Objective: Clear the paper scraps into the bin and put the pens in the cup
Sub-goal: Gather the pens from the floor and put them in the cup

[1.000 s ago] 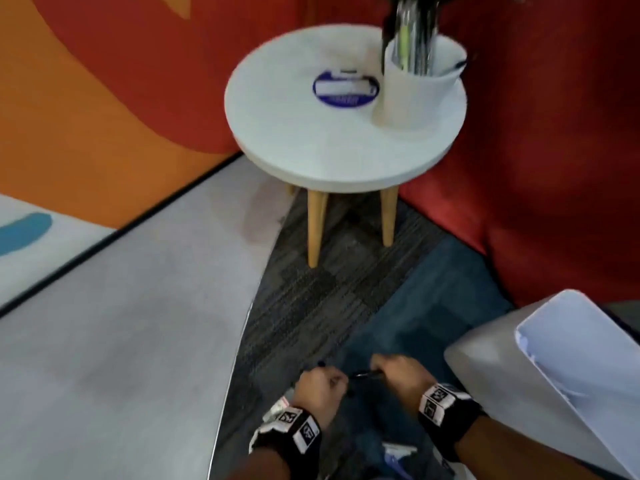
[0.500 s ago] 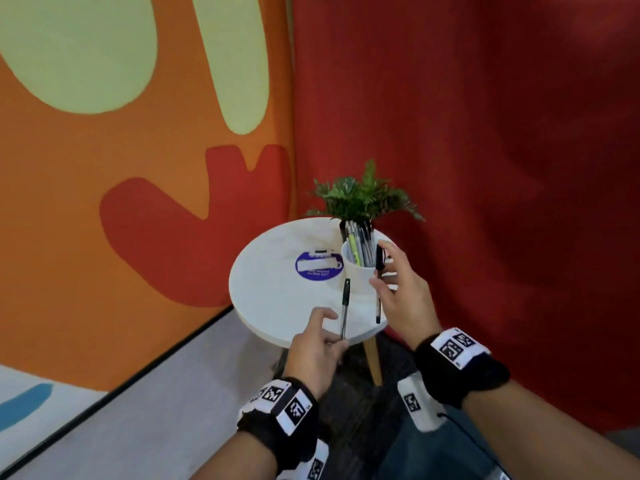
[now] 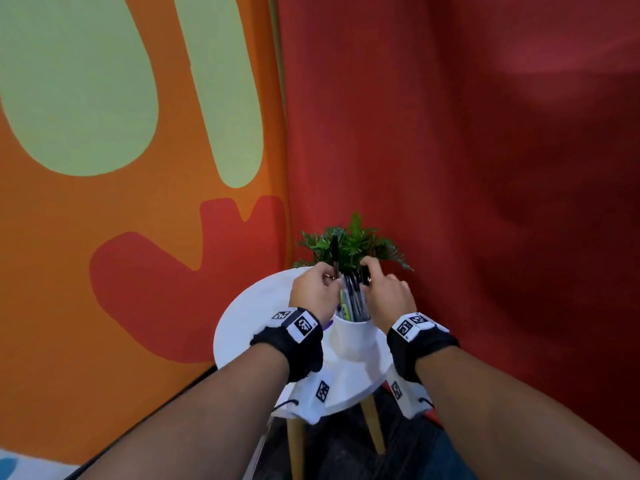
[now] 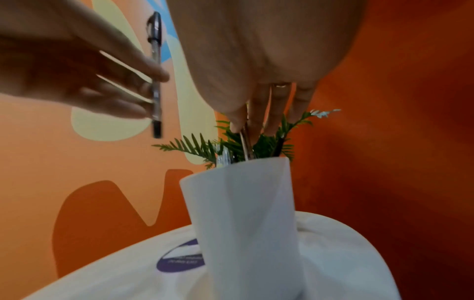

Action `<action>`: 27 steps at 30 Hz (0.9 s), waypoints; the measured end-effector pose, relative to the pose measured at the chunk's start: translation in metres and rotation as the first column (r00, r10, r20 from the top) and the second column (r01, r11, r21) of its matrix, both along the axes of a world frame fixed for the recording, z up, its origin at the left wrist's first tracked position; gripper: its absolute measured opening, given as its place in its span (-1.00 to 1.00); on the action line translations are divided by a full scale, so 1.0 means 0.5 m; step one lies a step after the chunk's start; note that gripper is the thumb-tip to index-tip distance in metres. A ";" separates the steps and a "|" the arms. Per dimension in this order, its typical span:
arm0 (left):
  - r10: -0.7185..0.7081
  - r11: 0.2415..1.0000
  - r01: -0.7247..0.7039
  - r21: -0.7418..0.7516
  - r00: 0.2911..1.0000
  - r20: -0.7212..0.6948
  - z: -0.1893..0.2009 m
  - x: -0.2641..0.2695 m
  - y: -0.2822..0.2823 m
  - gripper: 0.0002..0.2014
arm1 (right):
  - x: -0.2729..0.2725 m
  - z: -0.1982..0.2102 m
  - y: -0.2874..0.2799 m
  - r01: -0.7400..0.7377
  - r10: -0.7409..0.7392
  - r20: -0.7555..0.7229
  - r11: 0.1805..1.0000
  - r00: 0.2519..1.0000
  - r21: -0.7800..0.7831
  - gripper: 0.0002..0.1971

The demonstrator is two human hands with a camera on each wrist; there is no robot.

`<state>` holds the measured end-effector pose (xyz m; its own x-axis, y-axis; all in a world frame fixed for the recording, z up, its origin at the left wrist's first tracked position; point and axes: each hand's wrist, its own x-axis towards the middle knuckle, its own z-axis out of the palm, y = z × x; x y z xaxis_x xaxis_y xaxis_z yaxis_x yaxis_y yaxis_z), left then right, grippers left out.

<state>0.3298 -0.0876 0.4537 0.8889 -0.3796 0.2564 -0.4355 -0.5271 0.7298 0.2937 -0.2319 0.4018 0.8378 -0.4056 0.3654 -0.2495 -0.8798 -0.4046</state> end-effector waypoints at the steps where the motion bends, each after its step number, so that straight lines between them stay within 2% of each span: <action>1: 0.015 1.000 -0.015 0.022 1.000 -0.002 0.001 0.011 -0.011 -0.92 | 0.001 0.002 0.001 -0.021 0.021 0.000 1.000 1.000 -0.008 -0.57; 4: 0.028 0.998 -0.027 0.062 0.999 -0.016 0.001 0.038 -0.043 -0.89 | -0.005 0.023 0.007 -0.062 0.059 -0.050 0.997 0.997 -0.054 -0.40; 7: 0.044 0.995 -0.037 0.091 0.996 -0.084 -0.009 0.052 -0.070 -0.85 | -0.019 0.050 0.004 -0.099 0.103 -0.175 0.995 0.979 0.031 -0.17; 9: 0.051 0.990 -0.035 0.140 0.992 -0.118 -0.023 0.054 -0.080 -0.81 | -0.037 0.070 0.007 -0.114 0.132 -0.180 0.988 0.975 0.107 -0.13; 11: 0.055 0.980 -0.025 0.198 0.988 -0.146 -0.045 0.058 -0.087 -0.86 | -0.060 0.077 0.017 -0.118 0.132 -0.075 0.979 0.988 0.167 -0.16; 14: 0.052 0.967 -0.001 0.253 0.979 -0.195 -0.069 0.052 -0.086 -0.91 | -0.096 0.055 0.043 -0.165 0.127 0.217 0.971 0.968 0.171 -0.33; 16: 0.049 0.971 0.001 0.240 0.977 -0.205 -0.080 0.038 -0.075 -0.77 | -0.122 0.026 0.061 -0.240 0.179 0.393 0.964 0.902 0.114 -0.53; 18: 0.033 0.978 -0.003 0.209 0.990 -0.140 -0.087 0.014 -0.057 -0.65 | -0.151 -0.015 0.080 -0.321 0.248 0.471 0.944 0.847 0.080 -0.69; 21: -0.042 0.991 0.045 0.124 0.999 -0.025 -0.099 -0.039 -0.013 -0.57 | -0.203 -0.085 0.123 -0.421 0.329 0.505 0.904 0.798 0.076 -0.76; 23: -0.072 0.990 0.066 0.122 0.996 0.043 -0.133 -0.081 0.029 -0.37 | -0.243 -0.144 0.164 -0.489 0.397 0.479 0.869 0.783 0.080 -0.79; 25: -0.075 0.985 0.058 0.159 0.992 0.100 -0.180 -0.126 0.081 -0.13 | -0.289 -0.219 0.211 -0.556 0.472 0.401 0.822 0.785 0.120 -0.83; 27: -0.073 0.976 0.049 0.212 0.991 0.108 -0.227 -0.175 0.132 0.00 | -0.338 -0.304 0.255 -0.588 0.522 0.297 0.781 0.799 0.209 -0.83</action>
<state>0.2422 -0.0214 0.3404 0.8317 -0.4879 0.2649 -0.5460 -0.6321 0.5499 0.1245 -0.1044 0.2498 0.8635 -0.0040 0.5043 0.3675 -0.6799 -0.6346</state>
